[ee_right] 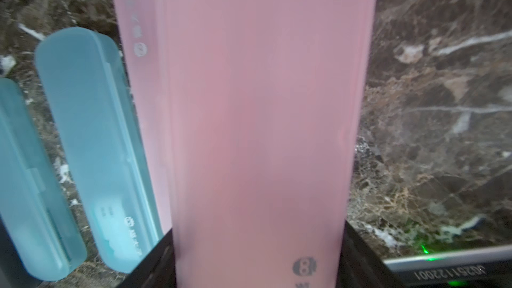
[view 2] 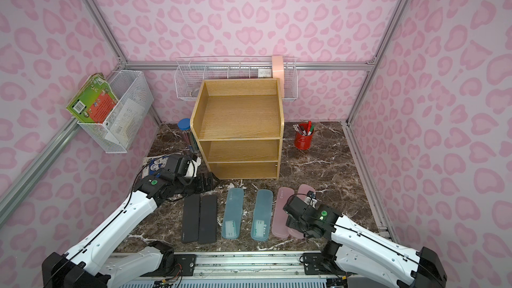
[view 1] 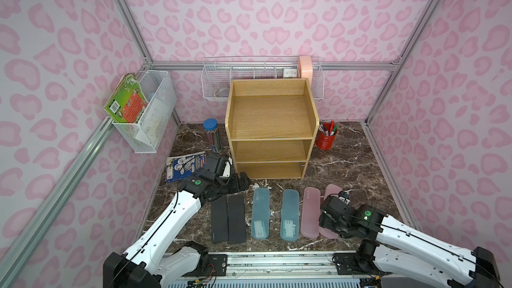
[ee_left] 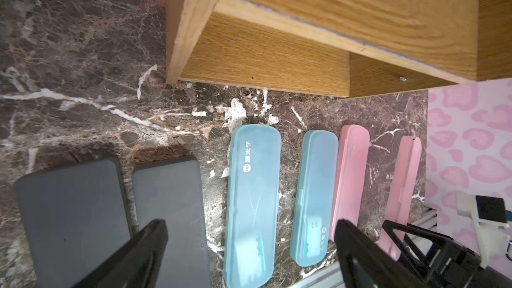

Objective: Place the pencil cases on the shelf according to color
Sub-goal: Pick up the pencil case from the center of the board.

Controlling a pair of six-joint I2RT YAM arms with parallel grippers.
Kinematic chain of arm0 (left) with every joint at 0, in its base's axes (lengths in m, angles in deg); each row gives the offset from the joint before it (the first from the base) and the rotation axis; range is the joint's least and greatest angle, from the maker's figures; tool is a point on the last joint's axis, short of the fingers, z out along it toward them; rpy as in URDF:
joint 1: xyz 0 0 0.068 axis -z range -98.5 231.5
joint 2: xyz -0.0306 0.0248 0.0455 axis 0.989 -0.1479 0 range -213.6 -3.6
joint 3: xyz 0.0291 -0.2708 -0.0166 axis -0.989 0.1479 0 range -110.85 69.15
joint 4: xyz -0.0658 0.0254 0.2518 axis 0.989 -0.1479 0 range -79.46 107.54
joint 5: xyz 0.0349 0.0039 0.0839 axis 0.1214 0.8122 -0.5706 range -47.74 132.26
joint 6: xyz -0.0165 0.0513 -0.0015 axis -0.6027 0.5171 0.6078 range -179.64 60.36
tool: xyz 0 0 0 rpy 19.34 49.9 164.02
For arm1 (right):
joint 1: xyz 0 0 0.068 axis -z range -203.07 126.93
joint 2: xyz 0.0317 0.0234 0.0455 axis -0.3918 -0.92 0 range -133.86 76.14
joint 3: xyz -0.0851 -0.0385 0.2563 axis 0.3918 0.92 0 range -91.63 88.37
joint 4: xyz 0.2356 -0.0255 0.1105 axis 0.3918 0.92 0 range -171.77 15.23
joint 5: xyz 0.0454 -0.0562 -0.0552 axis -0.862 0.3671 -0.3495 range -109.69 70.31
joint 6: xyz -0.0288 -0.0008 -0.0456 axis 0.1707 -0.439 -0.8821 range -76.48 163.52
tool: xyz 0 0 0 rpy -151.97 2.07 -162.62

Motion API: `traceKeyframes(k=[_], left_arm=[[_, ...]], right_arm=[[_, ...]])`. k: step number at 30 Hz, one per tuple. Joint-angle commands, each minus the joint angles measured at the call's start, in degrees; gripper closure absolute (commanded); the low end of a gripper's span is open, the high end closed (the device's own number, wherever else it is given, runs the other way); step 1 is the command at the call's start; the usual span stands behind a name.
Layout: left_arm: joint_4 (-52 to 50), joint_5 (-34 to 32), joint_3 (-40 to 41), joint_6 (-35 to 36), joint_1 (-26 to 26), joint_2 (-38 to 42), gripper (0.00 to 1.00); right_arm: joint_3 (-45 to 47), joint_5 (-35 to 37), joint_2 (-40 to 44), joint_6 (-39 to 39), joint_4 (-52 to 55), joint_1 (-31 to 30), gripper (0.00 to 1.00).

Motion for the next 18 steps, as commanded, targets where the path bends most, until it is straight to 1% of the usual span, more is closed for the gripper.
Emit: traceKeyframes(k=[1, 6, 11, 15, 18], left_arm=[[-2.7, -1.4, -0.7, -0.4, 0.0, 1.6, 0.01], [-5.9, -3.1, -1.7, -0.1, 0.0, 4.2, 0.01], [-8.1, -4.6, -3.4, 0.6, 0.0, 6.8, 0.01], [-8.7, -7.3, -4.9, 0.4, 0.0, 8.9, 0.01], [-8.2, -9.1, -6.4, 2.1, -0.1, 11.0, 0.01]], right_arm=[[-2.3, 2.6, -0.1, -0.6, 2.7, -1.4, 0.35], [-6.2, 3.6, -3.3, -3.4, -0.7, -6.0, 0.36], [-12.4, 6.0, -9.9, -6.2, -3.7, -13.4, 0.36], [-16.9, 7.1, -14.0, -9.5, -5.8, -16.7, 0.35], [-20.8, 8.9, -15.5, -12.1, -6.9, -18.9, 0.38]])
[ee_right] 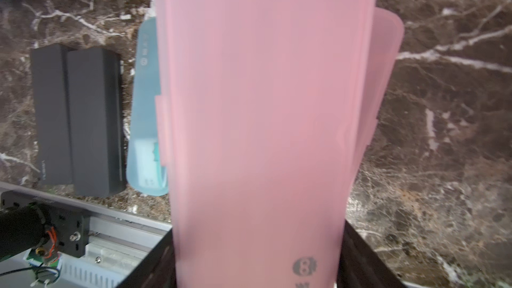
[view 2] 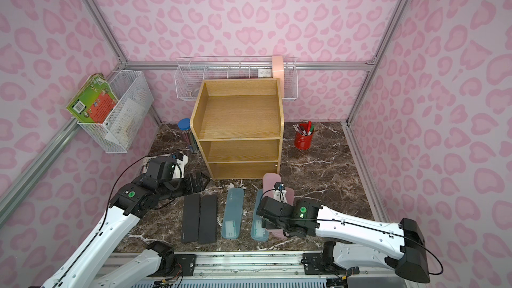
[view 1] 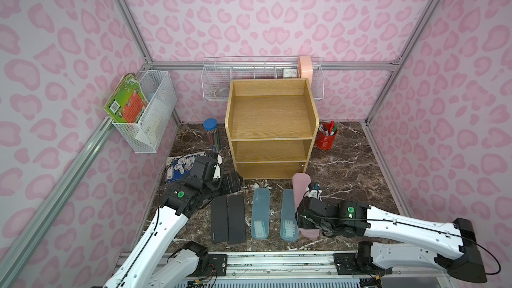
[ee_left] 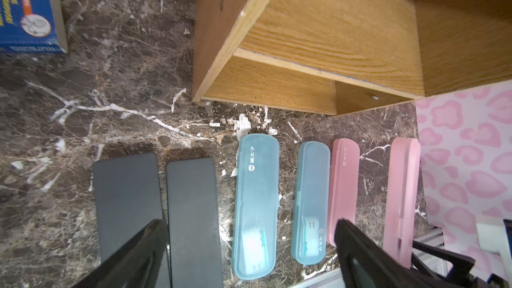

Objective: Place the pencil cases on the shelf according to color
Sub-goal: Pick up the pencil case from the center of the board, then place the pencil case on the shelf.

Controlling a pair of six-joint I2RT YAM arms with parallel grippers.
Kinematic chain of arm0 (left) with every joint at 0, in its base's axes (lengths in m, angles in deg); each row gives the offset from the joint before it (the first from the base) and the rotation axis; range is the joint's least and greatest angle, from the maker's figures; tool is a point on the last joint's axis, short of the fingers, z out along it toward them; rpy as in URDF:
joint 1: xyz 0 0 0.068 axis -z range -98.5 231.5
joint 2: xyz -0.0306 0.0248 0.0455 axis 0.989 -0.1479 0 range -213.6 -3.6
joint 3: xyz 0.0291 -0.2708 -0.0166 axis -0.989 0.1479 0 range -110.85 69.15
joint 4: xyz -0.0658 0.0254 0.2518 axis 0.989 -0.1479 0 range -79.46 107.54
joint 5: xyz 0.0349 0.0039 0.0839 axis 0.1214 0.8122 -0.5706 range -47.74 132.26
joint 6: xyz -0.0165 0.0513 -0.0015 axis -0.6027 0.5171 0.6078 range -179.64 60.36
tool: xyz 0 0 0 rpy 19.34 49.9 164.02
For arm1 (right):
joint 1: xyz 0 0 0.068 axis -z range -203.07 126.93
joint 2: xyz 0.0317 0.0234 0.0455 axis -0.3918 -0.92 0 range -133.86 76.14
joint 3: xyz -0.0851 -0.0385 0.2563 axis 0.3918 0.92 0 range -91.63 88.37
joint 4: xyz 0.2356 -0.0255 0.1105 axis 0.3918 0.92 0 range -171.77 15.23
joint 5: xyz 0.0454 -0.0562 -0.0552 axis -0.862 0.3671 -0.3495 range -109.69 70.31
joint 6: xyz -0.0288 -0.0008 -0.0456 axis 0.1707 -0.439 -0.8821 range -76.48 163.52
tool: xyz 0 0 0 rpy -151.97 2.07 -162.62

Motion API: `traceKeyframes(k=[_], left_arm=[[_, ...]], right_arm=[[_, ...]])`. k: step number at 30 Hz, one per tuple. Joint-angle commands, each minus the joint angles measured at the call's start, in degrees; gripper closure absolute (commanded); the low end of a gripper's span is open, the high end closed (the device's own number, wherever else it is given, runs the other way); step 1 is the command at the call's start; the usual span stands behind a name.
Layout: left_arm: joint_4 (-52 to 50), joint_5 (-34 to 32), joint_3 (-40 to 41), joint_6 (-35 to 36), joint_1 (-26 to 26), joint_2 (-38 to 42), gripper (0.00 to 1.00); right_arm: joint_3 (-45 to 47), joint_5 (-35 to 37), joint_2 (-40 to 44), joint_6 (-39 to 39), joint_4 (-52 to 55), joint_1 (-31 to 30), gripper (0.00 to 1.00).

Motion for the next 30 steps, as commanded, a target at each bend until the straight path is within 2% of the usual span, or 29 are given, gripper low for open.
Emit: traceKeyframes(k=[1, 9, 15, 18, 21, 24, 30], left_arm=[[-0.6, -3.2, -2.3, 2.2, -0.1, 1.5, 0.01], [-4.7, -6.0, -13.5, 6.9, -0.9, -1.9, 0.01], [0.4, -2.7, -17.6, 9.3, -2.8, -3.9, 0.01], [1.9, 0.9, -20.6, 10.0, -4.3, -7.1, 0.01], [2.3, 4.1, -24.6, 10.4, -5.8, -10.9, 0.01], [4.3, 5.2, -25.7, 10.6, -6.7, -13.2, 0.01], [9.1, 3.9, -23.2, 11.5, -7.6, -15.7, 0.01]], right_arm=[[-4.1, 4.0, -1.0, -5.1, -2.6, -2.1, 0.39], [-15.5, 9.9, -3.3, -15.2, -2.9, -7.1, 0.39], [-20.0, 15.4, -3.0, -22.2, -5.1, -7.5, 0.40], [-21.6, 18.1, -1.5, -25.9, -7.9, -6.9, 0.39], [-23.6, 16.9, -0.1, -27.1, -9.3, -1.2, 0.40], [-24.7, 11.6, 1.2, -30.3, -13.1, 7.4, 0.40], [-32.4, 4.8, -3.0, -36.9, -16.0, 18.2, 0.39]])
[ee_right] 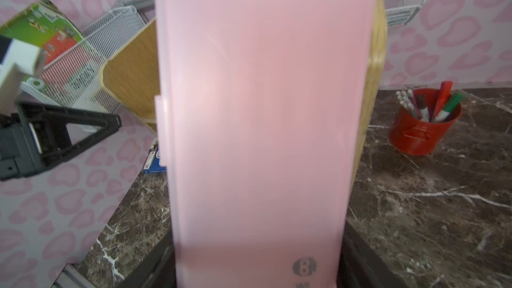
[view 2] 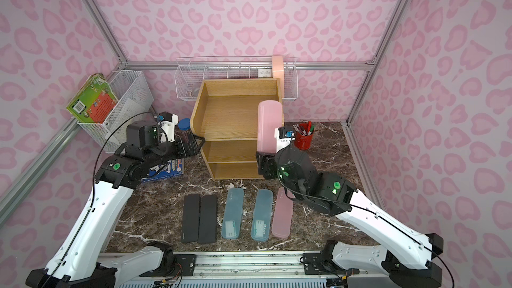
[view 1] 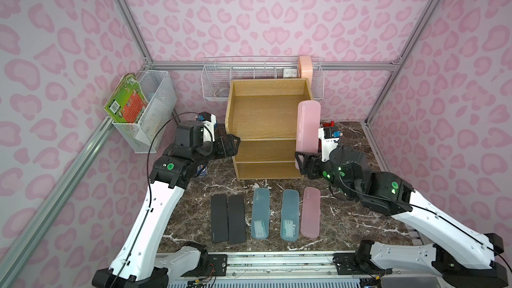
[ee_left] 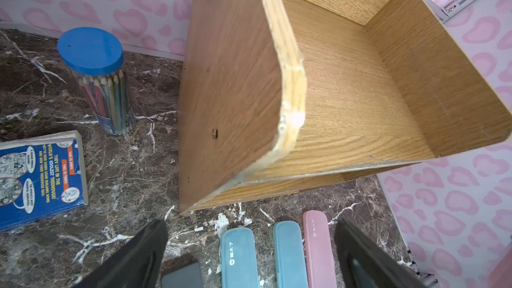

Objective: Place the pencil cases on the shelf according to color
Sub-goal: Place the pencil case on the shelf.

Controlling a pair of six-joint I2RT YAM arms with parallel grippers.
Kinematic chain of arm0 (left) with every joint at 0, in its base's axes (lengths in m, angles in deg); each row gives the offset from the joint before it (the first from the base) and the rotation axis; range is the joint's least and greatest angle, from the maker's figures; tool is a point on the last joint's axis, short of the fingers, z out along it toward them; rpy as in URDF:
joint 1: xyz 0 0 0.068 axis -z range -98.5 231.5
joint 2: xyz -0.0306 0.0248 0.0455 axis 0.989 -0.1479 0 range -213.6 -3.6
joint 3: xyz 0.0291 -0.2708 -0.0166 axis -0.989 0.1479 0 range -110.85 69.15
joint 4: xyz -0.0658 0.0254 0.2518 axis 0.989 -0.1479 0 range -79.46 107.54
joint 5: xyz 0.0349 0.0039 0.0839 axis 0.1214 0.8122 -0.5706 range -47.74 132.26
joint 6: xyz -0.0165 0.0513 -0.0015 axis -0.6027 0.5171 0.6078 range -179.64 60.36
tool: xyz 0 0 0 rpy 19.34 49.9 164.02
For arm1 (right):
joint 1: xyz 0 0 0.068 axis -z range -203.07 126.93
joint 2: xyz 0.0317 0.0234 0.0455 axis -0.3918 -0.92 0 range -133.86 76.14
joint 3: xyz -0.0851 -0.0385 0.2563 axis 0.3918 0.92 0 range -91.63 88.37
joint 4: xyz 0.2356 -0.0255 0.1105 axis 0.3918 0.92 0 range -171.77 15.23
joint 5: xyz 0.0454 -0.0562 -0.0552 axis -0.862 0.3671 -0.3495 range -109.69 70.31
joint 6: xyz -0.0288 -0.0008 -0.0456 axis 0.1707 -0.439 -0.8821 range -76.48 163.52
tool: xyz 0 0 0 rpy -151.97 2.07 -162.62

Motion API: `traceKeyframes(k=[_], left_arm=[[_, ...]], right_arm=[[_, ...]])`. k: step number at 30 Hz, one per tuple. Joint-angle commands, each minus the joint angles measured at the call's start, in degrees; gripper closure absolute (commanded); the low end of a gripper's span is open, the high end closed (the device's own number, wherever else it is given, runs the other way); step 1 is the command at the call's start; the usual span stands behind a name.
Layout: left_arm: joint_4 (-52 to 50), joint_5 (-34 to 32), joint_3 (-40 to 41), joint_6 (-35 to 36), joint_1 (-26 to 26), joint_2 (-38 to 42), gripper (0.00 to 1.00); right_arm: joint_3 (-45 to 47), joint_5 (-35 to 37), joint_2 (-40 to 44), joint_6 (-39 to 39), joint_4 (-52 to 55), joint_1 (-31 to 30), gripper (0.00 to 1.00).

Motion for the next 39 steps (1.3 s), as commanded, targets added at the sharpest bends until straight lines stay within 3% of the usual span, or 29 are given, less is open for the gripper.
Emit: traceKeyframes(k=[1, 11, 19, 26, 33, 39], left_arm=[[4.2, -0.2, 1.9, 1.5, -0.2, -0.8, 0.01], [11.8, -1.7, 10.9, 5.0, -0.2, 1.5, 0.01], [13.4, -0.6, 14.3, 5.1, -0.2, 1.0, 0.01], [13.4, 0.3, 15.4, 4.7, -0.3, 1.4, 0.01], [13.4, 2.2, 15.4, 4.4, -0.3, 0.2, 0.01], [13.0, 3.5, 15.1, 4.4, -0.3, -0.4, 0.01]], right_arm=[[-4.8, -4.6, -3.6, -5.6, -3.3, 4.1, 0.39], [-27.3, -6.0, -23.5, -9.1, 5.7, 14.3, 0.39], [-33.7, -6.4, -33.1, -8.8, 7.6, 15.7, 0.40], [-34.3, -5.0, -35.5, -5.7, 10.8, 15.7, 0.37], [-34.8, -4.7, -35.9, -4.2, 12.4, 15.0, 0.21], [-35.0, -4.4, -35.4, -5.2, 10.2, 14.7, 0.14]])
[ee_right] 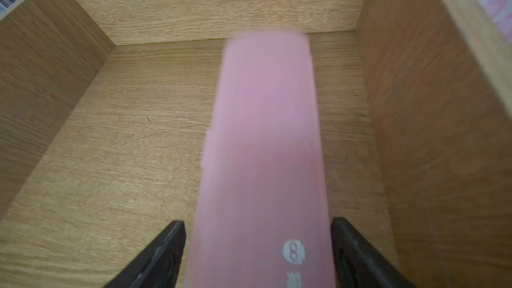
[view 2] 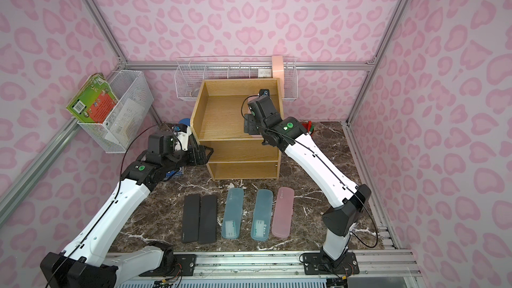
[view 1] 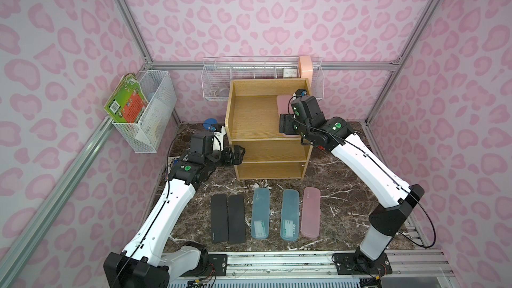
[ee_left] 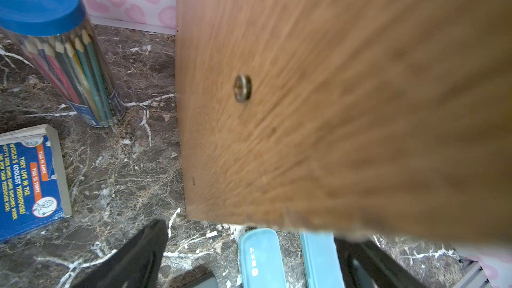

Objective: Place the pencil cases on the shelf according to color
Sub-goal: Place the pencil case on the shelf.

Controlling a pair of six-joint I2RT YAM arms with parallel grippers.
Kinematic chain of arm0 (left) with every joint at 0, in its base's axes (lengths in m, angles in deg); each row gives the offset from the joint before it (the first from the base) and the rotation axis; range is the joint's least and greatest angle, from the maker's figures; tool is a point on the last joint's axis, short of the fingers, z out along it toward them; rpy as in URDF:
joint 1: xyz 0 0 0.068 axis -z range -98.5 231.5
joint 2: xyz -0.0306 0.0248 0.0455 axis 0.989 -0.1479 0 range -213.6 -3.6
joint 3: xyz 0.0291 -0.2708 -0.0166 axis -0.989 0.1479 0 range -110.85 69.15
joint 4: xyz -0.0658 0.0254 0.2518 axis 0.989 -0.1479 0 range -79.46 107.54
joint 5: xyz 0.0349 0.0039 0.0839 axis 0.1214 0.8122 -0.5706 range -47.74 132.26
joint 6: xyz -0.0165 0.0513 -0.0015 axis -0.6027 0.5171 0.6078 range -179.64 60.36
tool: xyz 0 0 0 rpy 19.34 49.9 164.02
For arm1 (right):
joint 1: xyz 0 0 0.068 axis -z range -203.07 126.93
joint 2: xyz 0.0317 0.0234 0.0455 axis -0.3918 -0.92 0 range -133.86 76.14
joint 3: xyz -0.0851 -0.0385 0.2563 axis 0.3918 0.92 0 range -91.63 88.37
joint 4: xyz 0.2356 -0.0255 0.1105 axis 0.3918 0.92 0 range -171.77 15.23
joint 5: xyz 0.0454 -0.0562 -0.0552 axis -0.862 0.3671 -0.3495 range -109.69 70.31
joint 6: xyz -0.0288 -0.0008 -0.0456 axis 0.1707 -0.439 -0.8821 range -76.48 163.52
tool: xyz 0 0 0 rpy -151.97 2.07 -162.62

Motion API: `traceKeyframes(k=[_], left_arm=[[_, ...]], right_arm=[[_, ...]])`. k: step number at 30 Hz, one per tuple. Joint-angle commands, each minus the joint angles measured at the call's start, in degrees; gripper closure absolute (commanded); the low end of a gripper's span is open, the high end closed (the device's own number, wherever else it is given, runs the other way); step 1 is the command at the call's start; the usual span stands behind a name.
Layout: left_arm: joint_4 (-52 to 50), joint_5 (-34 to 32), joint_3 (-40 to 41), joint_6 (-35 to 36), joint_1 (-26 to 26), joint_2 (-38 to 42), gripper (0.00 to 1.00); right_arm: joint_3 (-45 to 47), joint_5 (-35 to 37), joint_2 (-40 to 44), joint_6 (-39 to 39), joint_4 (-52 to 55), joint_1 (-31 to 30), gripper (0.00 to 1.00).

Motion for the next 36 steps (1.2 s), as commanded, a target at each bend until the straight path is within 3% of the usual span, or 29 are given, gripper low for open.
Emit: traceKeyframes(k=[1, 9, 14, 21, 27, 33, 36], left_arm=[[0.5, 1.4, -0.6, -0.1, -0.1, 0.1, 0.01], [1.2, 0.4, 0.3, 0.5, -0.1, 1.2, 0.01], [1.4, 0.3, 0.5, 0.3, -0.1, 1.3, 0.01], [1.2, 0.5, 0.7, 0.3, -0.1, 0.8, 0.01], [1.0, 0.7, 0.5, 0.4, -0.1, 0.6, 0.01], [0.8, 0.5, 0.5, 1.0, -0.1, 1.1, 0.01], [1.4, 0.3, 1.0, 1.3, -0.1, 1.8, 0.01]], right_arm=[[-0.8, 0.5, 0.2, -0.6, -0.6, -0.1, 0.14], [-6.6, 2.2, 1.0, -5.5, -3.1, -2.7, 0.18], [-6.5, -0.7, -1.2, -5.3, -2.2, -2.0, 0.52], [-2.0, -3.3, -4.2, -2.9, -1.4, -1.1, 0.65], [-4.4, -1.8, -2.5, -4.5, -1.6, -1.9, 0.60], [-10.3, 3.5, 1.2, -9.7, 0.1, -9.2, 0.23], [-5.7, 9.7, 5.5, -7.5, 2.2, -15.0, 0.16]])
